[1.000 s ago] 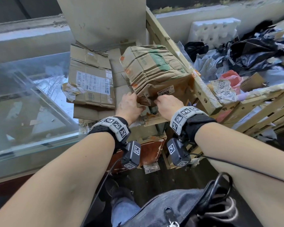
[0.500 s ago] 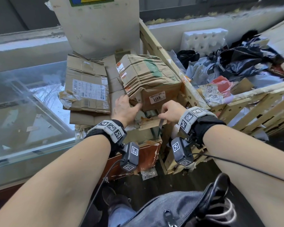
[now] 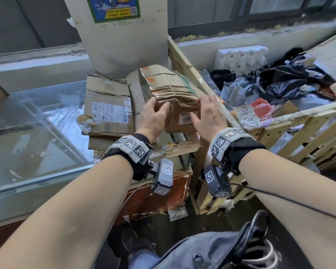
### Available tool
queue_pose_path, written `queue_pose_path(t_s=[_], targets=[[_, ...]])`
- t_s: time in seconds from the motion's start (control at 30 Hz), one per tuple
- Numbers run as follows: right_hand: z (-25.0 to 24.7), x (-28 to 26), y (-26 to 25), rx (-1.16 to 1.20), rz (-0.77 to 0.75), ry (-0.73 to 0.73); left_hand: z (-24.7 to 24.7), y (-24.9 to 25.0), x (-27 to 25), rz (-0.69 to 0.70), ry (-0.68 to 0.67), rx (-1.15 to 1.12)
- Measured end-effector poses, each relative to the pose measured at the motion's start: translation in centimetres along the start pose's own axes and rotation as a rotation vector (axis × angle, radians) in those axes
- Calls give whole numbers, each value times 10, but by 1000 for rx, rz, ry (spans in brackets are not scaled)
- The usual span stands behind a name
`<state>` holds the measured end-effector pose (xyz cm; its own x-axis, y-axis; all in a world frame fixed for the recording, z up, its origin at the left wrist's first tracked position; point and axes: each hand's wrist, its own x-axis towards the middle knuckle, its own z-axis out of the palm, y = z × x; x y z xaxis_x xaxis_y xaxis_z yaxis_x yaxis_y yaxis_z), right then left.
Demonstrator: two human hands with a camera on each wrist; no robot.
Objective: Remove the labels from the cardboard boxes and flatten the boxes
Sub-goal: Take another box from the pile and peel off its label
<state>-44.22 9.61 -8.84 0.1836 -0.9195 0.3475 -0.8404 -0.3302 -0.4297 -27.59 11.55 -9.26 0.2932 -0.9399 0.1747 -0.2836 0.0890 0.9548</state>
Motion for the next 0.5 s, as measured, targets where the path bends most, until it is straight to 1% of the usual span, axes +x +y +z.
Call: queue_pose_path(t_s=[0.07, 0.13, 0.27, 0.37, 0.47, 0.5], targets=[[-5, 10, -13, -11, -70, 57, 0, 14, 2, 85, -48, 0], [-10, 21, -27, -7, -87, 34, -1, 26, 3, 158, -87, 32], [-17, 31, -44, 48, -17, -88, -8, 36, 2, 254, -120, 208], [-19, 32, -48, -8, 43, -170, -18, 33, -2, 305, -104, 371], [-18, 31, -51, -24, 86, -174, -26, 30, -3, 383, -75, 569], [-18, 30, -51, -16, 97, -166, -29, 32, -4, 386, -68, 640]])
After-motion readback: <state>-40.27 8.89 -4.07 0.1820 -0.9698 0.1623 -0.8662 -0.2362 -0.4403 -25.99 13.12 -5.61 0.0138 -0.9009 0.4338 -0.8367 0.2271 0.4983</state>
